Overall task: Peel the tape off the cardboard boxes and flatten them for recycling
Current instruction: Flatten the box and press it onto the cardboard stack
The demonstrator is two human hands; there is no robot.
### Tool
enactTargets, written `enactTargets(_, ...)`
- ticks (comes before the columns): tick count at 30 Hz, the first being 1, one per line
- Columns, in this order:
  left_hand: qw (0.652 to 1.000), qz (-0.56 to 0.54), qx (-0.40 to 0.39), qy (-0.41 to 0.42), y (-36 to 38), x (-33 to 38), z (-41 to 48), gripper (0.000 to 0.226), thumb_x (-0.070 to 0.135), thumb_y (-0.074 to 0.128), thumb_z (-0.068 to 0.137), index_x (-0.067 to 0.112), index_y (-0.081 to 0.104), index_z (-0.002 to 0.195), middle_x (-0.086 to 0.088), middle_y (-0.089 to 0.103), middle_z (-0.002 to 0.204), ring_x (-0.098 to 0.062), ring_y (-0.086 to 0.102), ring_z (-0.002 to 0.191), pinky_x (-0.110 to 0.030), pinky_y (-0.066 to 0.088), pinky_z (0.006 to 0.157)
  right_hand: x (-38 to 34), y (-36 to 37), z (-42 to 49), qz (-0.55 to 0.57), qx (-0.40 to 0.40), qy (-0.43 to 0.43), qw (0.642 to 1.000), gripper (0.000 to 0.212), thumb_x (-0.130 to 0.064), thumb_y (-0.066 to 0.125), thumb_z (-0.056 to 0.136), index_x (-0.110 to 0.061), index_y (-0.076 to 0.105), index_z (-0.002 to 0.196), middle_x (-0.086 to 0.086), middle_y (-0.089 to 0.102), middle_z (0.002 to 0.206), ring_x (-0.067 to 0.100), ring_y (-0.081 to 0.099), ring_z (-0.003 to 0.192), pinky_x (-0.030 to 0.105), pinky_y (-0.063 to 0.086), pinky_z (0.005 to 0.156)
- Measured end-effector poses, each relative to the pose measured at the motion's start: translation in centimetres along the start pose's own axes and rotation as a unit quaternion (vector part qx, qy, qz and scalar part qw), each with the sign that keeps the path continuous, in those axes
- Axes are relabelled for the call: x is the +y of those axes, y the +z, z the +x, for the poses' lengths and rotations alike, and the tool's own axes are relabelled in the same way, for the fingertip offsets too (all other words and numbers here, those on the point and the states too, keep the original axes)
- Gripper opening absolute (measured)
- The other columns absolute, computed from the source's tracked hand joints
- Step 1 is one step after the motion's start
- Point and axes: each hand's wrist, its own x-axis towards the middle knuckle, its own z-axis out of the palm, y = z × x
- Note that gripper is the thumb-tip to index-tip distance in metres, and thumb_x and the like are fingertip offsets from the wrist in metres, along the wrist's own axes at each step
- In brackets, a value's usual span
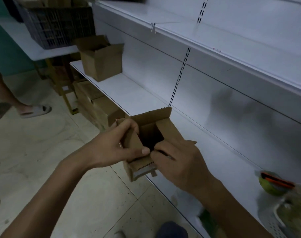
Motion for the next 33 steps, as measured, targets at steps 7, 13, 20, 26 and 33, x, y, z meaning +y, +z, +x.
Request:
enactTargets(7,0.987,0.045,0.153,0.021,2.6,0.6,0.4,0.043,0.06,0.06,0.058,0.037,0.033,0.082,0.002,0.056,0.092,-0.019,0.055,0.081,-0.046,0.053,0.061,1.2,0.0,0.3,0.135,-0.088,0.313,0.936,0.046,-0.053,0.041,0.097,-0.021,0.063,0.072,-0.016,0.056,0.066,-0.002,0.049,0.053,0.003,0.036,0.054)
enactTargets(13,0.944,0.203,0.223,0.132,3.0,1.9,0.7,0.038,0.05,0.056,0.067,0.03,0.03,0.086,0.005,0.056,0.109,-0.013,0.053,0.079,-0.015,0.04,0.049,3.7,0.7,2.8,0.072,-0.171,0.522,0.833,0.055,-0.046,0.075,0.074,-0.025,0.043,0.113,-0.009,0.047,0.11,0.008,0.05,0.097,0.026,0.048,0.071)
enactTargets(20,0.914,0.288,0.219,0.186,1.8,1.4,-0.5,0.037,0.035,0.063,0.07,0.017,0.042,0.095,-0.006,0.055,0.118,-0.02,0.056,0.09,-0.018,0.044,0.05,5.4,2.3,6.2,0.06,-0.233,0.516,0.822,0.033,-0.015,0.06,0.082,-0.011,0.05,0.113,0.001,0.058,0.09,0.027,0.062,0.088,0.028,0.045,0.066)
enactTargets(26,0.95,0.181,0.22,0.125,2.5,-1.7,-3.5,0.093,0.002,0.062,0.077,0.033,0.01,0.148,-0.014,0.049,0.131,-0.006,0.046,0.061,-0.009,0.038,0.049,4.7,1.9,7.0,0.431,0.032,0.612,0.662,0.026,-0.009,0.044,0.094,-0.016,0.064,0.109,0.004,0.068,0.097,0.02,0.064,0.089,0.032,0.055,0.071)
enactTargets(33,0.964,0.043,0.221,0.141,2.6,-1.9,-4.3,0.051,0.05,0.035,0.096,0.044,0.025,0.146,0.019,0.011,0.158,-0.008,0.007,0.147,-0.044,0.018,0.116,3.3,1.0,7.6,0.677,0.198,0.554,0.442,0.034,-0.019,0.043,0.095,-0.012,0.061,0.123,0.008,0.067,0.116,0.02,0.065,0.098,0.028,0.056,0.073)
